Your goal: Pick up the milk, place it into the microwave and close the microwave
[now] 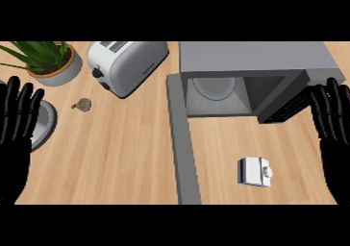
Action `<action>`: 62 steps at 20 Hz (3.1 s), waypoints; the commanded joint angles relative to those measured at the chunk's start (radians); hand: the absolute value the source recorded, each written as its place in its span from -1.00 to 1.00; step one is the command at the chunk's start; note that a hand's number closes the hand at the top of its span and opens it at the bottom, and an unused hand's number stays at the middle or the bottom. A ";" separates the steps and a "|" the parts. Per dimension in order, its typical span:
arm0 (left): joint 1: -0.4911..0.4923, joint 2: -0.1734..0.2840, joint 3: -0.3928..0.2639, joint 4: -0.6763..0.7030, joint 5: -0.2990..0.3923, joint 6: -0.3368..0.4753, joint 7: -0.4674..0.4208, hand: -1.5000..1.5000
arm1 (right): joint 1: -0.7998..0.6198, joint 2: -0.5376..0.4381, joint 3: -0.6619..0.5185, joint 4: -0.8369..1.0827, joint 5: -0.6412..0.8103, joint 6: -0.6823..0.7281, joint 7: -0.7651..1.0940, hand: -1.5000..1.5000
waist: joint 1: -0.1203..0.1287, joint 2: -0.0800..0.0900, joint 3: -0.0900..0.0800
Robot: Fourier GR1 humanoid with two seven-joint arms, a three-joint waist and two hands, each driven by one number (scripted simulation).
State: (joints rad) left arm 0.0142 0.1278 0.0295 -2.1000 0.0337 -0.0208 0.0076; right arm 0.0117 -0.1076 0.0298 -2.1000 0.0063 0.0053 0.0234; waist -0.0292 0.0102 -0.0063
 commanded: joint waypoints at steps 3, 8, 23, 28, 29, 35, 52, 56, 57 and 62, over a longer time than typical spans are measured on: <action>-0.057 -0.014 0.027 0.047 -0.026 0.029 -0.007 -1.00 | 0.088 0.034 0.078 -0.116 0.023 0.014 -0.016 -1.00 | 0.024 -0.011 0.006; 0.040 -0.044 0.080 -0.017 0.075 0.053 0.099 -1.00 | 0.211 0.051 0.274 -0.172 0.078 0.050 -0.010 -1.00 | 0.031 -0.014 0.006; 0.297 -0.036 0.188 -0.238 0.246 -0.083 0.129 -1.00 | 0.467 0.025 0.421 -0.270 0.273 -0.052 -0.042 -1.00 | 0.029 -0.013 0.006; 0.291 -0.003 0.283 -0.179 0.318 -0.161 0.088 -1.00 | 0.480 0.012 0.385 -0.192 0.223 -0.066 -0.110 -1.00 | 0.029 -0.012 0.006; 0.337 -0.034 0.253 -0.206 0.289 -0.171 0.066 -1.00 | 0.495 0.027 0.380 -0.103 0.224 -0.087 -0.213 -1.00 | 0.029 -0.012 0.007; 0.371 -0.040 0.326 -0.280 0.362 -0.194 0.112 -1.00 | 0.520 0.006 0.315 0.002 0.159 -0.077 -0.313 -1.00 | 0.029 -0.012 0.007; 0.475 -0.088 0.475 -0.255 0.465 -0.371 0.064 -1.00 | 0.358 -0.002 0.047 0.508 0.060 -0.065 -0.548 -1.00 | 0.037 -0.012 0.007; 0.405 -0.054 0.503 -0.236 0.512 -0.355 0.111 -1.00 | 0.286 -0.009 0.017 0.605 0.050 -0.036 -0.581 -1.00 | 0.034 -0.011 0.007; 0.481 -0.097 0.514 -0.222 0.483 -0.434 0.050 -1.00 | 0.322 -0.034 -0.009 0.612 0.026 -0.004 -0.629 -1.00 | 0.035 -0.012 0.006; 0.459 -0.125 0.510 -0.271 0.466 -0.409 0.083 -1.00 | 0.252 -0.027 -0.024 0.740 0.027 0.021 -0.683 -1.00 | 0.035 -0.011 0.006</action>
State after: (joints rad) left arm 0.4492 0.0517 0.5335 -2.3259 0.5118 -0.3978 0.1046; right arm 0.2939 -0.1256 0.0269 -1.4187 0.0402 0.0019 -0.6284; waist 0.0056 -0.0009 0.0005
